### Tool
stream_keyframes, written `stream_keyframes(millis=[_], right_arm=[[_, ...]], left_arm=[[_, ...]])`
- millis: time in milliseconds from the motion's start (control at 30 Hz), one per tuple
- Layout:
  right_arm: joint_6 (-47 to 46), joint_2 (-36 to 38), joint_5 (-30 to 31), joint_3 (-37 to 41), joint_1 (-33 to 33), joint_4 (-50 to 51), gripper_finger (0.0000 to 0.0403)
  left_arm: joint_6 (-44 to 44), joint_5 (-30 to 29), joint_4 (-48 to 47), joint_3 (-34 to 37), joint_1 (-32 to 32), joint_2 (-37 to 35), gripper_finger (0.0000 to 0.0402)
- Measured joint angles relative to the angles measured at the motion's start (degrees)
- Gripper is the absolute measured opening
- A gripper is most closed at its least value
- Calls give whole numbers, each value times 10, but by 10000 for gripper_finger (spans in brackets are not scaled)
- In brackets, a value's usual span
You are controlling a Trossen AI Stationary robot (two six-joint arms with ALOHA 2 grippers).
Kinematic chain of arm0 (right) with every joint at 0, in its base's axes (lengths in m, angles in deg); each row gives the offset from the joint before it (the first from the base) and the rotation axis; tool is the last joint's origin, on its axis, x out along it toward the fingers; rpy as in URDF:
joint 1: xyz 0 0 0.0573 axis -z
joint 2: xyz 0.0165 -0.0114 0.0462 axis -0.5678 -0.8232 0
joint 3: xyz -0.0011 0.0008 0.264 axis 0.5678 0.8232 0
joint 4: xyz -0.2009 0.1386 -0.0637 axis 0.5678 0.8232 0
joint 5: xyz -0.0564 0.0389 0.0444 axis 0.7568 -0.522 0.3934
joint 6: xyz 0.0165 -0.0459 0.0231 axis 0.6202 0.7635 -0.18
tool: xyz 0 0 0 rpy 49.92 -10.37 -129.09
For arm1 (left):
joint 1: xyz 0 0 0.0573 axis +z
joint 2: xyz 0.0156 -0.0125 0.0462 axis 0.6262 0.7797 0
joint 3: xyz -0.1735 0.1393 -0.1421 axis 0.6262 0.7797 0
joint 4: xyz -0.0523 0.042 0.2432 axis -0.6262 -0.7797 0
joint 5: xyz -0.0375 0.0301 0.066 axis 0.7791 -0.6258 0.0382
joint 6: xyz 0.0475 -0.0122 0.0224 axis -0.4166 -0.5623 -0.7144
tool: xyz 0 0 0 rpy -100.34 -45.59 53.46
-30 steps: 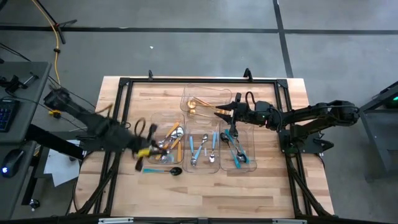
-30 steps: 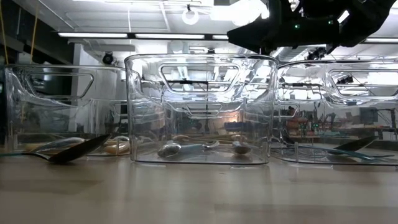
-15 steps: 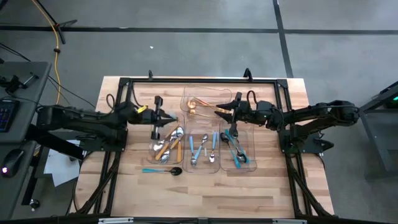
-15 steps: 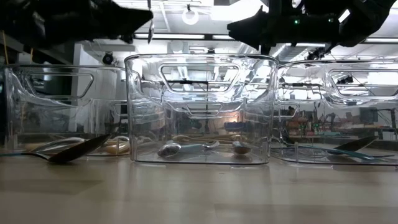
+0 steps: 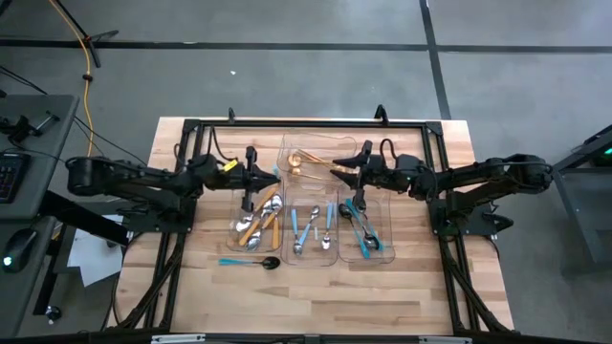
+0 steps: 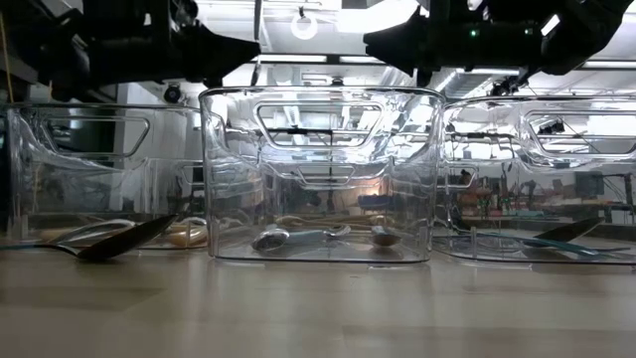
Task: Sort silverware by color (type)
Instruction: Put the light blue spoon into the middle transparent bin
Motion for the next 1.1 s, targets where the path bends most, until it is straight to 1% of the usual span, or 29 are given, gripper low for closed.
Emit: stream_keyframes(millis=[233, 367, 500, 600, 700, 867, 1000, 1100], right_arm=[[-15, 0, -7, 0, 0, 24, 118], [-17, -9, -25, 0, 0, -1, 118], [-30, -48, -63, 0, 0, -57, 118], [-28, -85, -66, -9, 0, -94, 118], [-30, -118, -66, -34, -1, -96, 118], [-29, -150, -67, -64, -4, -83, 118], [-32, -165, -97, -80, -4, -79, 118], [-32, -177, -102, -97, -11, -74, 118]], left_arm=[[8, -1, 4, -24, 0, 17, 0], [24, -3, 4, -59, -14, 67, 0], [24, -4, 2, -100, -24, 135, 0], [25, -4, 4, -129, -29, 174, 0], [25, -4, 3, -147, -33, 199, 0], [24, -4, 3, -153, -33, 208, 0], [24, -4, 3, -153, -33, 208, 0], [24, -6, 2, -153, -34, 208, 0]])
